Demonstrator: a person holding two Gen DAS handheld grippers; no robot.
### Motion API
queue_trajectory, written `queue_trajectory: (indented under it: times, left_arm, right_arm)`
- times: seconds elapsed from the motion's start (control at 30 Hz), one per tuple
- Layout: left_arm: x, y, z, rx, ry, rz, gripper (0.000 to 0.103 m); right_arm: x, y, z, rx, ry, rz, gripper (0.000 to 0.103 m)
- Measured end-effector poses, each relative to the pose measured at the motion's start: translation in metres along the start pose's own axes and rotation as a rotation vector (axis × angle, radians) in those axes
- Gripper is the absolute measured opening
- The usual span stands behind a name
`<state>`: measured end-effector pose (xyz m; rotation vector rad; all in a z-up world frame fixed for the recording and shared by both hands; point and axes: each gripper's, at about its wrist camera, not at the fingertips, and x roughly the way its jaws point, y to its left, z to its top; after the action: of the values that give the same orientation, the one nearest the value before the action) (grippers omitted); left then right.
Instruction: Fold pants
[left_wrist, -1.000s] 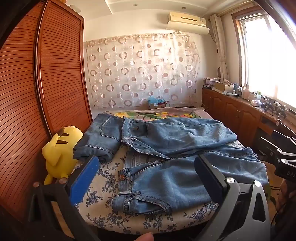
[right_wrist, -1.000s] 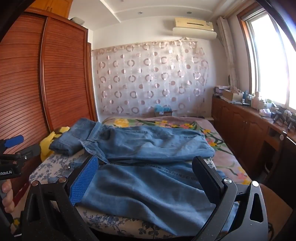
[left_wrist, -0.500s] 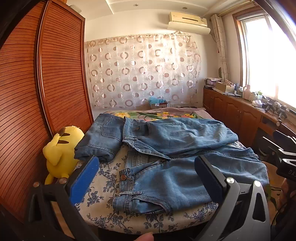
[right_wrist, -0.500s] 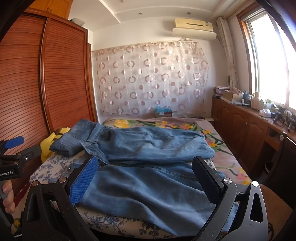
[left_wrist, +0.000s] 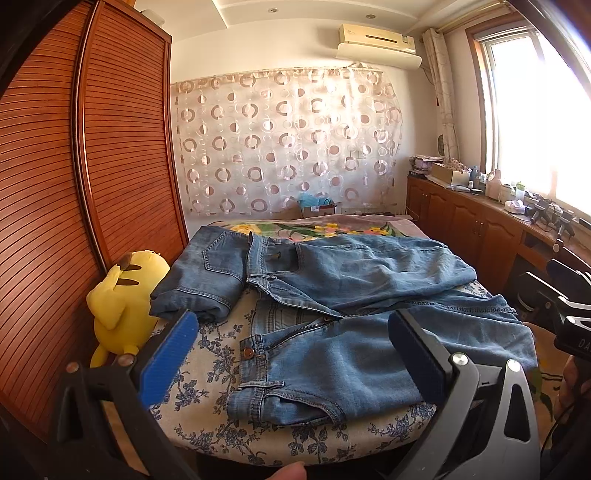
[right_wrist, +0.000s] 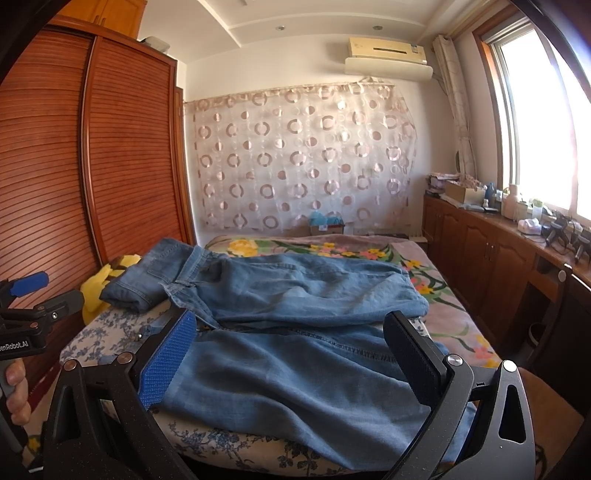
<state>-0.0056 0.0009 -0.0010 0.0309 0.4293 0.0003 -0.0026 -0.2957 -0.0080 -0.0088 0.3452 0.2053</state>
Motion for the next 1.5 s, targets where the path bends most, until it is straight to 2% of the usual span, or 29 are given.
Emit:
queue_trajectory:
  times: [1.5]
  left_arm:
    - [0.0001,-0.0011,0.0007,-0.001,-0.001,0.001,0.103]
  right_arm:
    - [-0.0034,0.0,-0.0007,0.001,-0.002,0.002,0.103]
